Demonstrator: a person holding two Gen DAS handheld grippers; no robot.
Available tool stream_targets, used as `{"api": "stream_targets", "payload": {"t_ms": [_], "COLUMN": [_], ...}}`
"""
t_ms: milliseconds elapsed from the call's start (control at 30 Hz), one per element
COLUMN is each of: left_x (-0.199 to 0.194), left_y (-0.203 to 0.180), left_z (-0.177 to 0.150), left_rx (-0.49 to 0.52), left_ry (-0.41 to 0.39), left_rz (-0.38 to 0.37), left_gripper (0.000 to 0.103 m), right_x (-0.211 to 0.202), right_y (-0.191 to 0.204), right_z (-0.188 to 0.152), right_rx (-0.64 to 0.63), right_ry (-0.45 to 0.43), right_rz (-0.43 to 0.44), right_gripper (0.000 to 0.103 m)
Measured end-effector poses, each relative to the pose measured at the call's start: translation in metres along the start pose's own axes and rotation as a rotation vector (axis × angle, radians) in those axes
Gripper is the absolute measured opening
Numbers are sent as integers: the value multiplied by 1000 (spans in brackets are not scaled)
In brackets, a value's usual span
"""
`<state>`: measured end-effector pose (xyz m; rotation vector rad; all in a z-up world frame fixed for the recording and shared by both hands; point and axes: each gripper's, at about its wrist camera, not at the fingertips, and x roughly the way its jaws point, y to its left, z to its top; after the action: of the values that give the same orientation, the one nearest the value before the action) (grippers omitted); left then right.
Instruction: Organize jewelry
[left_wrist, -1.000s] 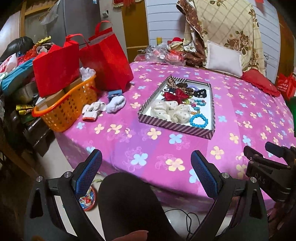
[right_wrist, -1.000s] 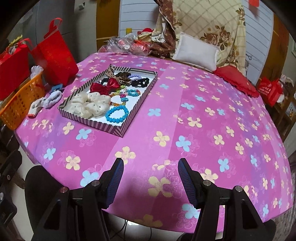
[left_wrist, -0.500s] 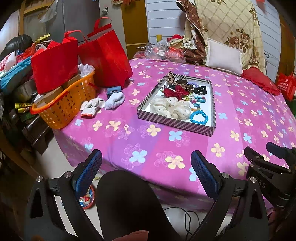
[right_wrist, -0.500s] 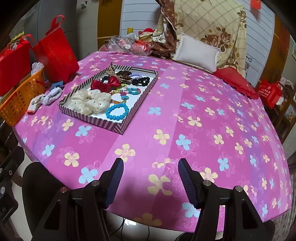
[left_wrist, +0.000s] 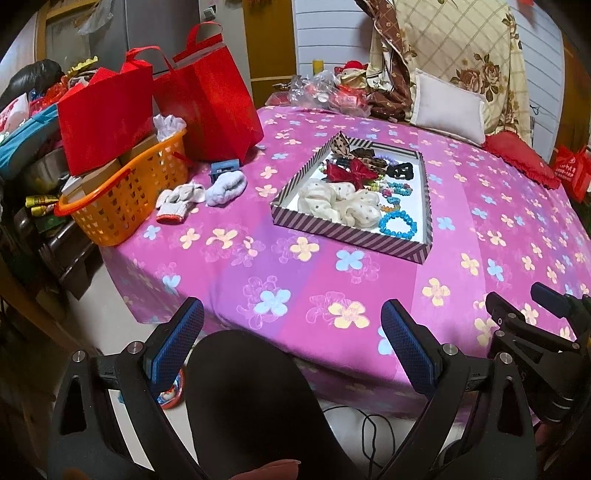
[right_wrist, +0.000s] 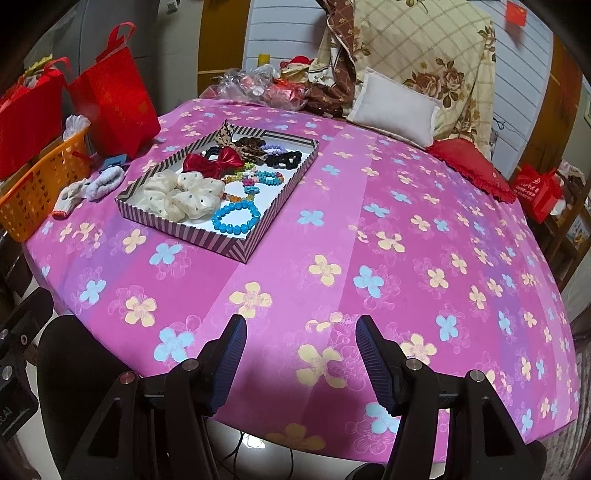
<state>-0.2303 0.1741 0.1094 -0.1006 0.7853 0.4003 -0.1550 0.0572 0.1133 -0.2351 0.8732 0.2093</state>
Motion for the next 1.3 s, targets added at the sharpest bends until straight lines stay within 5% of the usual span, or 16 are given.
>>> {"api": "stream_targets", "payload": {"t_ms": [1300], "left_x": [2], "left_y": [0], "left_z": [-3], "left_rx": [-34], "left_ry": [14], "left_rz": [0], "left_gripper": [97], "right_x": [7], "right_y": [5], "right_z": [-8], "right_rx": [-38], "right_ry": [12], "right_rz": [14], "right_gripper": [59]}}
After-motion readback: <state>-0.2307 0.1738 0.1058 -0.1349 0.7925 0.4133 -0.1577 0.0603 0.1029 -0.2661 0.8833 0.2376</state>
